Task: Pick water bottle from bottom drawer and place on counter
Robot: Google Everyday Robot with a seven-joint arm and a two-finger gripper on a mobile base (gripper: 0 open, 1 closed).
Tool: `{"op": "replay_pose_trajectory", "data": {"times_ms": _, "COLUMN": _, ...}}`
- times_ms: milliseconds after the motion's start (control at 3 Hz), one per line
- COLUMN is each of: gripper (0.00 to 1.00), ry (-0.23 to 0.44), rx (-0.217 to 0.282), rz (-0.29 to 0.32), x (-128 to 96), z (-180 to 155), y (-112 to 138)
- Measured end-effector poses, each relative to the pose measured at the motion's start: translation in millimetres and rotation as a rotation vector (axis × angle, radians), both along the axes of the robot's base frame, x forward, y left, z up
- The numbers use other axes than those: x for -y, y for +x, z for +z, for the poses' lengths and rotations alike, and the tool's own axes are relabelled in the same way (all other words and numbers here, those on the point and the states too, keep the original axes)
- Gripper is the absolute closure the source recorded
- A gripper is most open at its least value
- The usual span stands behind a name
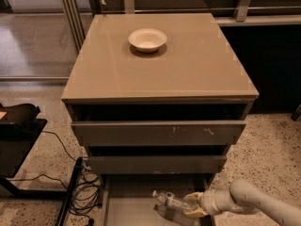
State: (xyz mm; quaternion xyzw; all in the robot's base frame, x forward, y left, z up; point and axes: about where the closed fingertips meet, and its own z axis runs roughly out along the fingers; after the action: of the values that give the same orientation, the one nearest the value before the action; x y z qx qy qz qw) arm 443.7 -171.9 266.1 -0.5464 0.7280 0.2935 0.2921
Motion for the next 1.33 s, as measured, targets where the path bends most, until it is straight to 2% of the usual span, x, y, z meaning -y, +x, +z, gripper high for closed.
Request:
{"op": "replay_pose_trajectory", "data": {"times_ms": 333, "gripper": 1.00, "ry": -0.020, "rx": 0.032, "rz": 0.051, "x": 7.5, "z": 49.8, "y": -0.9}}
{"op": "replay_pose_trajectory", "data": {"times_ms": 667, "gripper": 1.00, "ry": -0.062, "rx": 0.098, "rz": 0.074, "x": 21.5, "z": 113.7, "y": 2.5}}
{"op": "replay_pose_trajectory", "data": {"times_ms": 1000, "gripper": 1.00, "ry": -0.117, "rx": 0.168, "rz": 0.083, "x": 41.2, "z": 184.4, "y": 7.1}}
{"op": "replay_pose_trajectory", "data": {"times_ms": 1333, "gripper": 1.00, "ry": -0.166, "rx": 0.257, "rz": 0.078, "x": 68.3, "z": 279.2, "y": 10.5}}
